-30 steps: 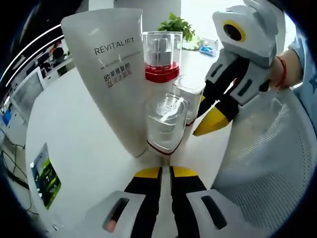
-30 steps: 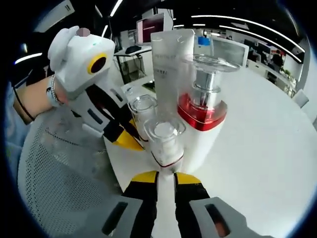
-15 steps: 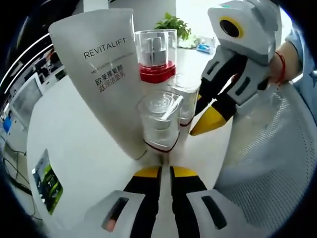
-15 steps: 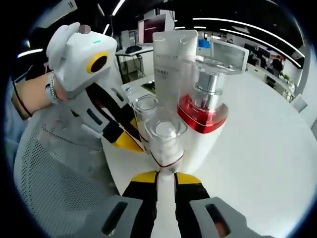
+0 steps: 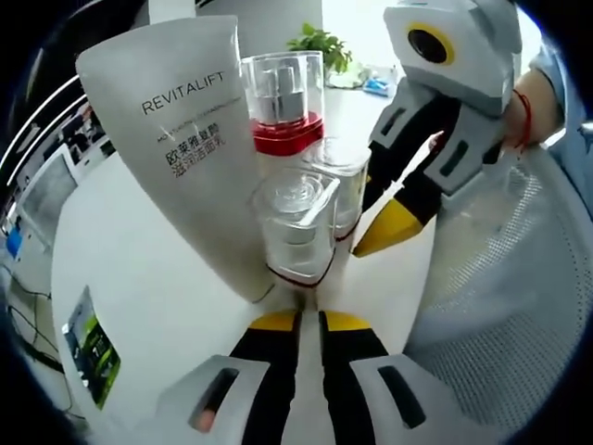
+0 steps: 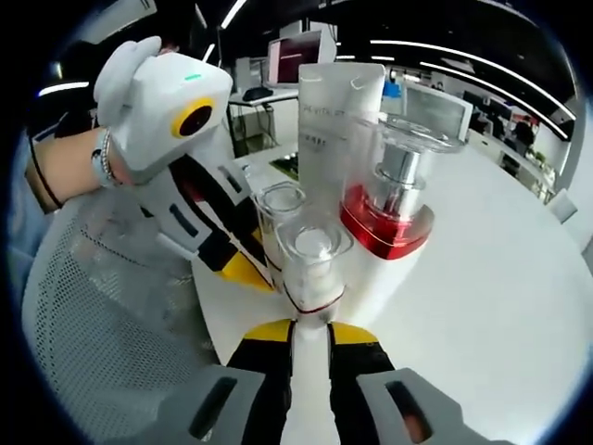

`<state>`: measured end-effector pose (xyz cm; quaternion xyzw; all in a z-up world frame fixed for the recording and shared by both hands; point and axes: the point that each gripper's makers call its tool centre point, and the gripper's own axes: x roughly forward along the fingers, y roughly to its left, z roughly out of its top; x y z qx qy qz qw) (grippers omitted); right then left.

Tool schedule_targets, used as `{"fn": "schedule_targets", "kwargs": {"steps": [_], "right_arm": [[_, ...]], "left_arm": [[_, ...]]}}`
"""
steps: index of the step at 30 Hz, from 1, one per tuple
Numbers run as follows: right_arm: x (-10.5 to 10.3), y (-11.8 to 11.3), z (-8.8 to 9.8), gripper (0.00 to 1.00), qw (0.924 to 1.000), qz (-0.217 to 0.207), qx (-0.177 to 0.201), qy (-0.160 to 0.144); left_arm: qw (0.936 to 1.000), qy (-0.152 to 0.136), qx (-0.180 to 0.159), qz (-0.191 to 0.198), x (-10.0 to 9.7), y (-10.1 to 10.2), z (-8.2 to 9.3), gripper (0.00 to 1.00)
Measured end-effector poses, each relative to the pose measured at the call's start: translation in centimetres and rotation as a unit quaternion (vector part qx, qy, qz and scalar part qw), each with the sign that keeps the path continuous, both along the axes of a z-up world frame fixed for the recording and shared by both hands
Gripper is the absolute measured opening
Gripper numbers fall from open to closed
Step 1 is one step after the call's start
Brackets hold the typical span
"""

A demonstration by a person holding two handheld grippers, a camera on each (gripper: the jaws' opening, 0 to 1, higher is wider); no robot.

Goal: Arrange the skincare products in the storage area until every visible bottle or jar stands upright without overlapping.

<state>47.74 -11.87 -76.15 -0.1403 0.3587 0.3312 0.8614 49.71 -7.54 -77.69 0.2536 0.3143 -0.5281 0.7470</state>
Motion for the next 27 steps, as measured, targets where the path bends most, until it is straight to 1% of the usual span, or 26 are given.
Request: {"fn": "schedule_targets", "kwargs": {"steps": [4, 6, 10, 12, 13, 14, 15, 16, 18, 20, 22, 24, 25, 27], "right_arm": [[0.0, -0.1, 0.0, 0.09, 1.0, 0.0, -0.002, 0.001], [0.0, -0.2, 0.0, 0.11, 1.0, 0.0, -0.003, 0.002], [-0.2, -0.5, -0.1, 0.13, 0.9999, -0.002, -0.004, 0.009], [-0.3, -0.5, -0.2, 0.14, 0.9999, -0.001, -0.006, 0.011], [-0.4, -0.6, -0.2, 0.14, 0.9999, 0.0, -0.007, 0.011], [-0.5, -0.6, -0.2, 0.14, 0.9999, 0.002, -0.009, 0.012], [-0.6, -0.6, -0.2, 0.14, 0.9999, 0.003, -0.01, 0.012], [-0.7, -0.6, -0.2, 0.15, 0.9999, 0.004, -0.009, 0.012], [-0.8, -0.6, -0.2, 0.15, 0.9999, 0.003, -0.007, 0.015], [-0.9, -0.7, -0.2, 0.15, 0.9998, 0.001, -0.004, 0.019], [-0.9, -0.8, -0.4, 0.15, 0.9997, -0.002, -0.001, 0.025], [-1.0, -0.9, -0.6, 0.15, 0.9995, -0.005, -0.001, 0.03], [-1.1, -1.0, -0.7, 0.14, 0.9994, -0.006, -0.001, 0.035], [-1.2, -1.0, -0.7, 0.14, 0.9993, -0.007, 0.0, 0.036]], "left_arm": [[1.0, 0.0, 0.002, 0.001, 0.0, 0.0, -0.1, 0.15], [1.0, 0.002, 0.002, 0.003, 0.1, 0.1, 0.0, 0.15], [0.9997, 0.003, -0.001, 0.026, 0.8, 1.0, 0.4, 0.14], [0.9991, -0.001, -0.005, 0.042, 1.3, 1.8, 0.9, 0.12], [0.9986, -0.005, -0.012, 0.052, 1.6, 2.1, 1.2, 0.11], [0.9968, -0.005, -0.029, 0.074, 2.1, 2.5, 1.9, 0.08], [0.9953, -0.004, -0.042, 0.088, 2.4, 2.7, 2.4, 0.07], [0.992, 0.001, -0.065, 0.108, 2.8, 3.0, 3.1, 0.07], [0.9857, 0.005, -0.101, 0.134, 3.6, 3.3, 4.3, 0.07], [0.9794, 0.001, -0.126, 0.158, 4.4, 3.6, 5.2, 0.07], [0.9755, 0.001, -0.143, 0.167, 4.8, 3.7, 5.8, 0.07], [0.9693, 0.0, -0.172, 0.176, 5.1, 3.5, 6.8, 0.07], [0.966, -0.008, -0.191, 0.174, 5.2, 3.3, 7.7, 0.07], [0.9574, -0.019, -0.224, 0.181, 5.6, 3.2, 9.1, 0.07]]}}
